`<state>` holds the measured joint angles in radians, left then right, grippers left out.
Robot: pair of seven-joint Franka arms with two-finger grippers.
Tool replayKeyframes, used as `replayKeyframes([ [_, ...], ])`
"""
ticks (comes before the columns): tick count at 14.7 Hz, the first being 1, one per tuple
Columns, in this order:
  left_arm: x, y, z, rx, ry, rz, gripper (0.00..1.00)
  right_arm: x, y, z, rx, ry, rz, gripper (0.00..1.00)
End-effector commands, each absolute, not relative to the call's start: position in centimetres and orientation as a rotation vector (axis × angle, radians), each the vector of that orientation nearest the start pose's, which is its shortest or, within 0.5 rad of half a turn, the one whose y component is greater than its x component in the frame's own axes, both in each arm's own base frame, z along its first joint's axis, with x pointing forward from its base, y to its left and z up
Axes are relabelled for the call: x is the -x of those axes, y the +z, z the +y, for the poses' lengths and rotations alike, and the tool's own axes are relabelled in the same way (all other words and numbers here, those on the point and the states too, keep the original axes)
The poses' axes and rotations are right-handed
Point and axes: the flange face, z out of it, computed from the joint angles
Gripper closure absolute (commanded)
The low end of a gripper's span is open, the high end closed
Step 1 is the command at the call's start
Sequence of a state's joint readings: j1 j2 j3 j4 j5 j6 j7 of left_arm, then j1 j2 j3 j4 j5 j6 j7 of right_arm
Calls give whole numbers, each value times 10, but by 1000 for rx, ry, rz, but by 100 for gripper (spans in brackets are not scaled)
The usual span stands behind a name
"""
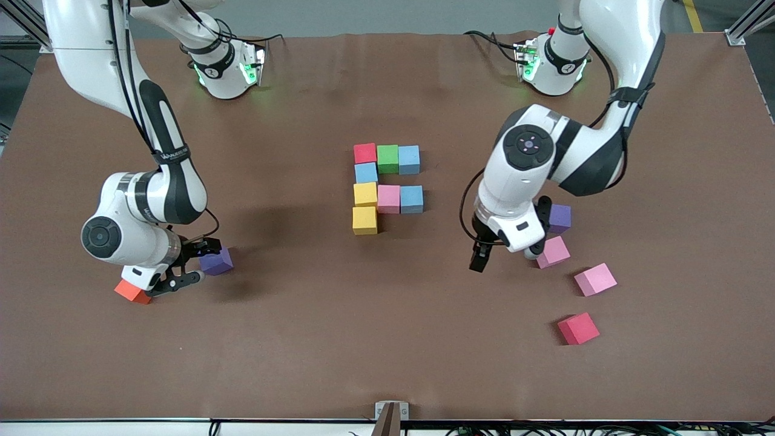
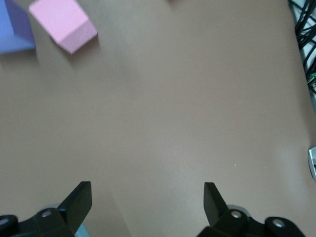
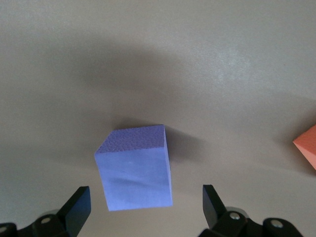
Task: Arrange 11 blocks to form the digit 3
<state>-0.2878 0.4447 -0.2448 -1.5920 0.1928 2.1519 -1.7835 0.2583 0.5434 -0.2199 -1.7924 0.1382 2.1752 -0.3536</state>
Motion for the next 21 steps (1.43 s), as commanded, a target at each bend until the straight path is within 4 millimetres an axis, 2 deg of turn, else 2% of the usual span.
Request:
replayKeyframes([
  [1, -614, 418, -309, 2745, -206, -1631, 0, -637, 232, 38, 3075, 205, -595, 0],
  [4, -622, 440, -298, 2793, -197, -1482, 0, -637, 225, 38, 3076, 210, -596, 0],
  [6, -624, 448, -292, 2823, -192, -1393, 0, -636, 224, 41, 3074, 214, -601, 0],
  [7, -631, 453, -279, 2826, -190, -1373, 0, -635, 222, 41, 3074, 221, -601, 0],
  [12, -630, 484, -264, 2880, -168, -1127, 0, -634, 216, 47, 3063, 235, -610, 0],
  [15, -633, 504, -236, 2912, -174, -1038, 0, -635, 220, 42, 3058, 235, -587, 0],
  [16, -630, 506, -234, 2925, -154, -961, 0, -636, 224, 35, 3059, 227, -570, 0],
  [18, -629, 521, -214, 2937, -157, -852, 0, -638, 229, 29, 3054, 212, -570, 0],
  [21, -627, 532, -193, 2961, -117, -719, 0, -636, 227, 31, 3001, 221, -507, 0],
])
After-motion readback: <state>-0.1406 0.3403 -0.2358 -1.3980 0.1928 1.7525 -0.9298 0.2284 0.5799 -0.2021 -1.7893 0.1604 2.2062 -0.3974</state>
